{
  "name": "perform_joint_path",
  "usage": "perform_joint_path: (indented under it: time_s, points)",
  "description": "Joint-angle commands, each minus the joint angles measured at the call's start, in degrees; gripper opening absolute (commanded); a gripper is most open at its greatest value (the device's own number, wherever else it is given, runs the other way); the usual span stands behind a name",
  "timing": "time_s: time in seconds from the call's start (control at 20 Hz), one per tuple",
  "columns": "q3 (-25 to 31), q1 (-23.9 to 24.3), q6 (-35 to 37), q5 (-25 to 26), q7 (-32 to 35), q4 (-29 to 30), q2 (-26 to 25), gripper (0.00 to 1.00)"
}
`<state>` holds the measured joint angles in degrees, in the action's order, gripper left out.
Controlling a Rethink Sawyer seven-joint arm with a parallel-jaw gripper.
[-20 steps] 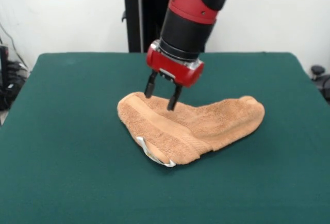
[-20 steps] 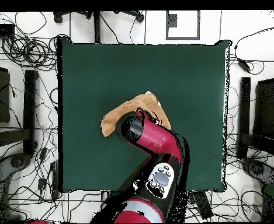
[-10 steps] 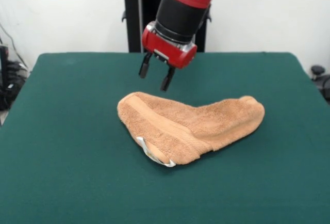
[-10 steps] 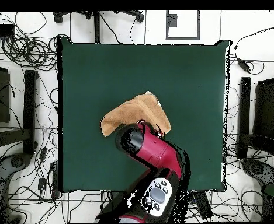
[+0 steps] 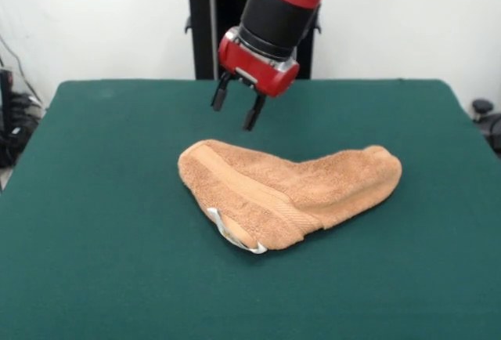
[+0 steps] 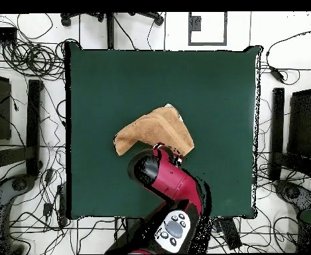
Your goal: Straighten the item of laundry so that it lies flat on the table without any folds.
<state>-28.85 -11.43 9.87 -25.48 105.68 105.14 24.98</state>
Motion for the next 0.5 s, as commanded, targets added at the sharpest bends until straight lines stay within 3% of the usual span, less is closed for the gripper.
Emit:
perform_joint_path:
  time_s: [0.05,0.5]
  points:
    - [8.5,1.5,-7.8,-2.3,17.4,6.7,-2.3,1.00]
    - [4.6,-1.1,-9.5,-3.0,15.7,5.5,-5.2,1.00]
